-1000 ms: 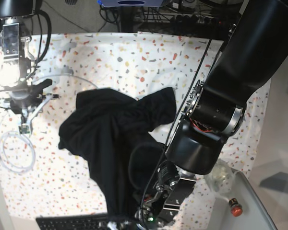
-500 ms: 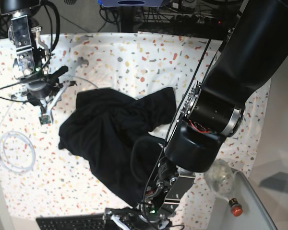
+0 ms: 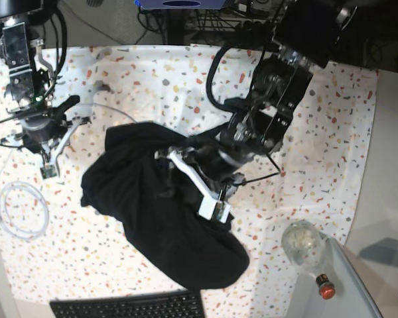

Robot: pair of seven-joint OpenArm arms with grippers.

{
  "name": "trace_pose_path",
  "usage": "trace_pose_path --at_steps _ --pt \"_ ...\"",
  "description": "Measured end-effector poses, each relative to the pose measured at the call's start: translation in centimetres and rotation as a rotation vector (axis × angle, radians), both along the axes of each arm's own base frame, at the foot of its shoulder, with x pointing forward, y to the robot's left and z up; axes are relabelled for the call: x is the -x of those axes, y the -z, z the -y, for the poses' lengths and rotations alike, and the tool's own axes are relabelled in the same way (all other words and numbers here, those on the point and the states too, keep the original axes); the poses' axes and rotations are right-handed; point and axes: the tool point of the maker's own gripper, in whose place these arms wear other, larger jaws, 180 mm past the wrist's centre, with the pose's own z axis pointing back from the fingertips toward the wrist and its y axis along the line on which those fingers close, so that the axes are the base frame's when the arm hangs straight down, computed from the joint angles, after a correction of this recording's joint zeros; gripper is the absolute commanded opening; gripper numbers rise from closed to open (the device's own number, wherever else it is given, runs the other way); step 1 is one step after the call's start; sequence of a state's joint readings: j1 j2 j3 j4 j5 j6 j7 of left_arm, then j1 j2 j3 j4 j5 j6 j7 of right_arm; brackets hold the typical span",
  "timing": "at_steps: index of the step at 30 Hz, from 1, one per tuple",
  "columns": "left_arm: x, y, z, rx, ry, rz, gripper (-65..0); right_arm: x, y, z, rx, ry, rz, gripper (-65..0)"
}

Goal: Layout the t-shirt on the table in an organized manner, then fold the t-shirt properly
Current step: 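Grasp the shirt with the left gripper and drag it toward the right gripper, then grasp the shirt with the right gripper and lift it toward the left arm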

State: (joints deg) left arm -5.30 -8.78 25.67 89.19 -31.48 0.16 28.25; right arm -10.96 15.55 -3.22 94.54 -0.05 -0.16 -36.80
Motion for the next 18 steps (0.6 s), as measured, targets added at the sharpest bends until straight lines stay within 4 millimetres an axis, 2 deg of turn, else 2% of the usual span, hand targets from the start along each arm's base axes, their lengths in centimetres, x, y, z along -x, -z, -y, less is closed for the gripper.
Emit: trace_pose_path --at_steps 1,2,5,6,8,10,11,13,15,16,18 --pt "0.5 0.5 -0.1 -0.011 0.010 -0.005 -62.0 -0.2 -0.1 -0.1 -0.002 0.000 0.004 -51.6" --pt "1.2 1.2 -0.5 -0.026 0.011 -0.020 -65.0 -0.3 -0.1 -0.3 -0.007 -0.003 0.008 -51.6" --pt "4.3 4.5 -2.5 -0.062 -0.007 -0.114 -65.0 -0.2 0.1 -1.2 -0.027 -0.006 0.003 -51.0" --pt "5.5 5.7 -3.7 -0.068 -0.026 -0.158 -65.0 -0.2 0.3 -2.2 -0.054 0.007 0.004 -51.0" --pt "6.5 7.2 -7.9 -0.080 -0.144 -0.210 -65.0 -0.6 0.4 -5.0 -0.135 0.027 0.012 -50.9" --pt "6.5 7.6 -13.5 -0.113 -0.289 -0.216 -65.0 -1.4 0.1 -7.6 -0.204 0.021 0.032 -50.7" --pt "6.8 7.8 -16.4 -0.143 -0.353 -0.221 -65.0 -1.7 0.3 -8.4 -0.224 0.019 0.032 -49.5" --pt "8.0 8.2 -20.1 -0.174 -0.448 -0.241 -65.0 -1.6 0.9 -9.0 -0.236 0.024 0.012 -45.2" --pt "9.7 8.9 -21.9 -0.193 -0.482 -0.273 -65.0 -1.1 2.3 -10.0 -0.241 -0.025 -0.041 -39.9" --pt "10.6 9.3 -22.1 -0.192 -0.478 -0.301 -65.0 -0.9 3.3 -10.8 -0.251 -0.067 -0.082 -37.5" --pt "11.3 9.3 -23.1 -0.198 -0.496 -0.307 -65.0 -1.1 4.9 -11.7 -0.274 -0.070 -0.136 -34.5"
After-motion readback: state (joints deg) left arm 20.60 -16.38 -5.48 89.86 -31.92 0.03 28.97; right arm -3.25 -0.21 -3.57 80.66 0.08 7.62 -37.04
